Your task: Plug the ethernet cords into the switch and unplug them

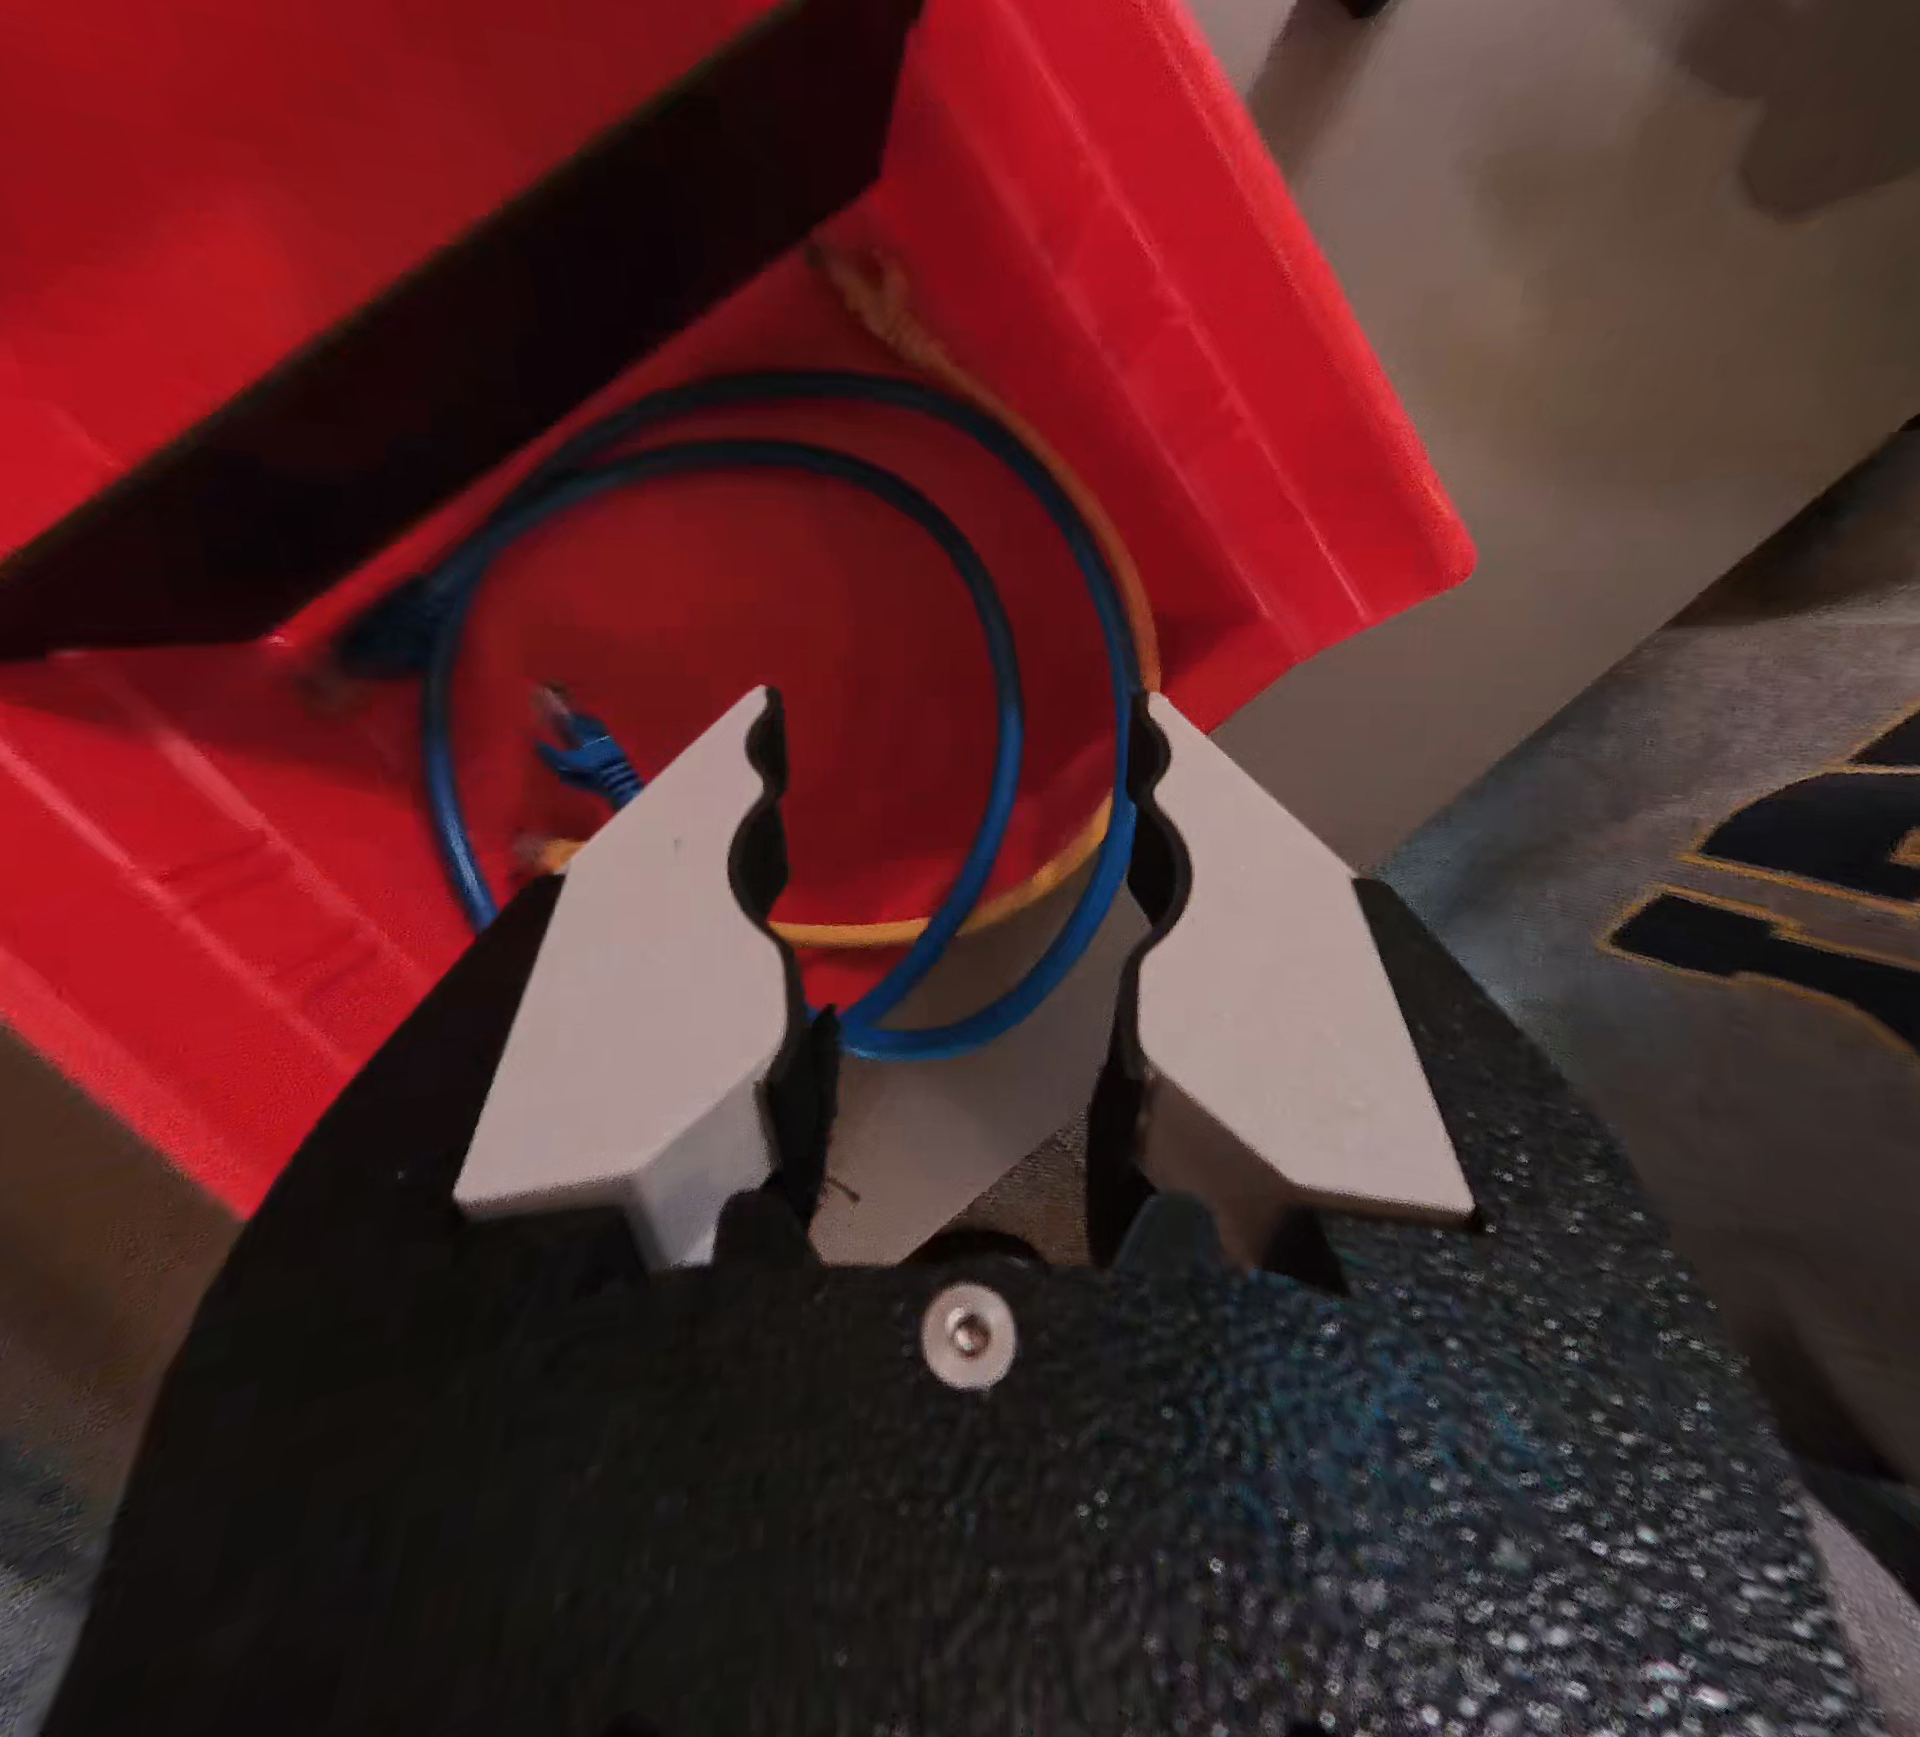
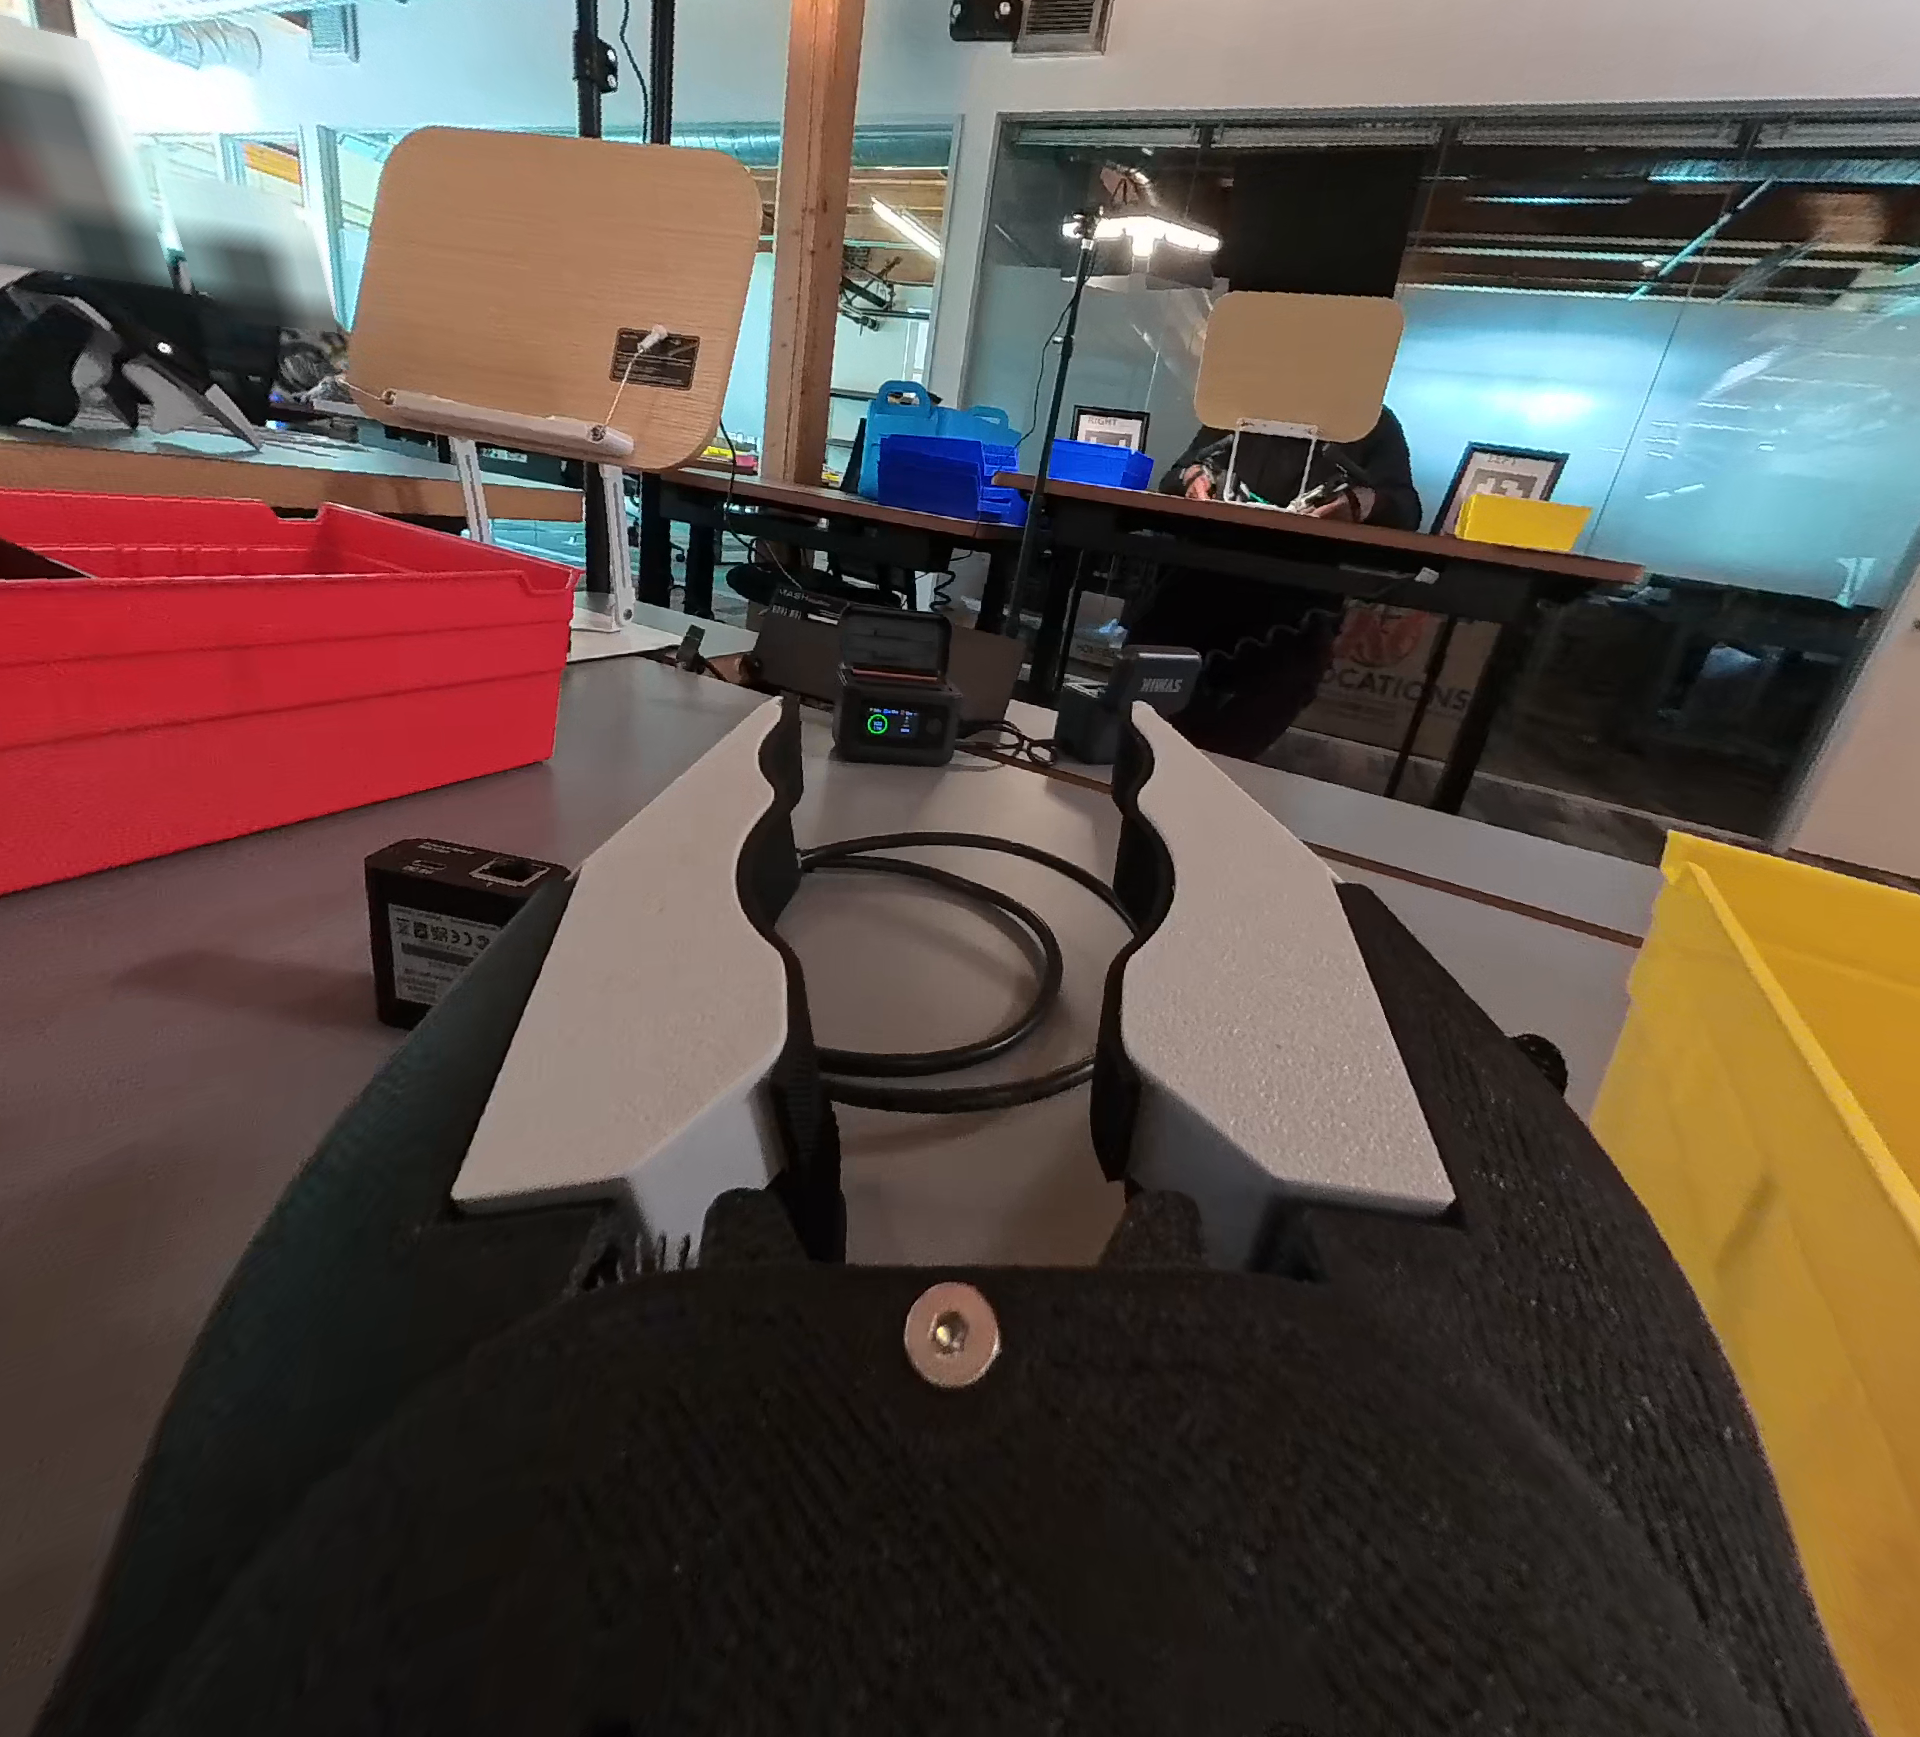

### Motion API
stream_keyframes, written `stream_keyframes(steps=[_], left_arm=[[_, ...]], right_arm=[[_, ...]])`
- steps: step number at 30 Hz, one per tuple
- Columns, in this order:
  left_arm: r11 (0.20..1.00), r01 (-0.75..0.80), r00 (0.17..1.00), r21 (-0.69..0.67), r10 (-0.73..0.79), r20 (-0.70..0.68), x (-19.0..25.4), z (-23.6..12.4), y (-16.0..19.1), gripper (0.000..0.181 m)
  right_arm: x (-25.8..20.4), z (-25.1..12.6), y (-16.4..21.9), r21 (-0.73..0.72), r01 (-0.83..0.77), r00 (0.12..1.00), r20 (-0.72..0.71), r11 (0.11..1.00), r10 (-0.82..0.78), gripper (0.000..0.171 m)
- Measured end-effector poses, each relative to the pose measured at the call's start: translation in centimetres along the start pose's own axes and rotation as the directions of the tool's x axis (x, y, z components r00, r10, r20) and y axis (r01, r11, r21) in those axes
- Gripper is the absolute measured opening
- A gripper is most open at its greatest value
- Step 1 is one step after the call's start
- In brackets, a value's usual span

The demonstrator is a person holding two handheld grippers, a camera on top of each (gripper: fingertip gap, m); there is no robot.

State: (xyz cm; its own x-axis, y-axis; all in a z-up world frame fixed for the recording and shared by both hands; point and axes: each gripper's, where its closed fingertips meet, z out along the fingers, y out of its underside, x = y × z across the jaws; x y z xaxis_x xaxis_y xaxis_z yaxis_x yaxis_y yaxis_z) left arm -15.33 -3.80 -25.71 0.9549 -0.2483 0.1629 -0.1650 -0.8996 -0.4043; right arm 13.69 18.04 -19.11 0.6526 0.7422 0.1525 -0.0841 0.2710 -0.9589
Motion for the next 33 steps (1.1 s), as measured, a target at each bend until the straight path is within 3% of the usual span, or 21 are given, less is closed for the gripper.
stream_keyframes(steps=[1, 7, 8, 10, 13, 19, 25, 29, 33], left_arm=[[1.000, 0.005, 1.000, 0.000, -0.005, -0.023, 0.2, 0.5, 0.1, 0.063], [0.995, 0.078, 0.986, -0.060, -0.086, -0.143, 0.9, 3.3, 0.3, 0.062], [0.993, 0.092, 0.980, -0.075, -0.104, -0.167, 1.1, 3.6, 0.3, 0.056], [0.992, 0.102, 0.963, -0.073, -0.117, -0.242, 2.1, 3.6, 0.1, 0.021], [0.994, 0.104, 0.953, -0.023, -0.106, -0.282, 2.7, 2.8, -0.6, 0.010], [0.993, 0.068, 0.988, 0.099, -0.053, -0.142, 1.5, -0.6, -1.8, 0.007], [0.941, -0.084, 0.993, 0.329, 0.053, 0.103, 2.6, -8.0, -5.7, 0.003], [0.808, -0.267, 0.961, 0.524, 0.181, 0.211, 6.1, -12.4, -10.3, 0.004], [0.523, -0.512, 0.859, 0.681, 0.302, 0.414, 10.2, -14.0, -15.5, 0.003]], right_arm=[[0.0, 0.0, 0.0, -0.001, 0.000, 1.000, 0.001, 1.000, 0.000, 0.059], [-0.1, 0.0, 0.2, -0.010, 0.001, 1.000, 0.006, 1.000, -0.001, 0.059], [-0.1, 0.0, 0.2, -0.012, 0.001, 1.000, 0.006, 1.000, -0.001, 0.059], [-0.1, 0.0, 0.3, -0.015, 0.000, 1.000, 0.007, 1.000, 0.000, 0.059], [-0.1, -0.1, 0.3, -0.014, -0.002, 1.000, 0.006, 1.000, 0.002, 0.059], [-0.1, -0.1, 0.3, -0.018, -0.002, 1.000, 0.010, 1.000, 0.002, 0.059], [-0.1, -0.3, 0.3, -0.015, -0.005, 1.000, 0.007, 1.000, 0.005, 0.058], [0.0, -0.2, 0.3, -0.018, -0.005, 1.000, 0.008, 1.000, 0.005, 0.058], [0.0, -0.3, 0.2, -0.015, 0.002, 1.000, 0.004, 1.000, -0.002, 0.058]])
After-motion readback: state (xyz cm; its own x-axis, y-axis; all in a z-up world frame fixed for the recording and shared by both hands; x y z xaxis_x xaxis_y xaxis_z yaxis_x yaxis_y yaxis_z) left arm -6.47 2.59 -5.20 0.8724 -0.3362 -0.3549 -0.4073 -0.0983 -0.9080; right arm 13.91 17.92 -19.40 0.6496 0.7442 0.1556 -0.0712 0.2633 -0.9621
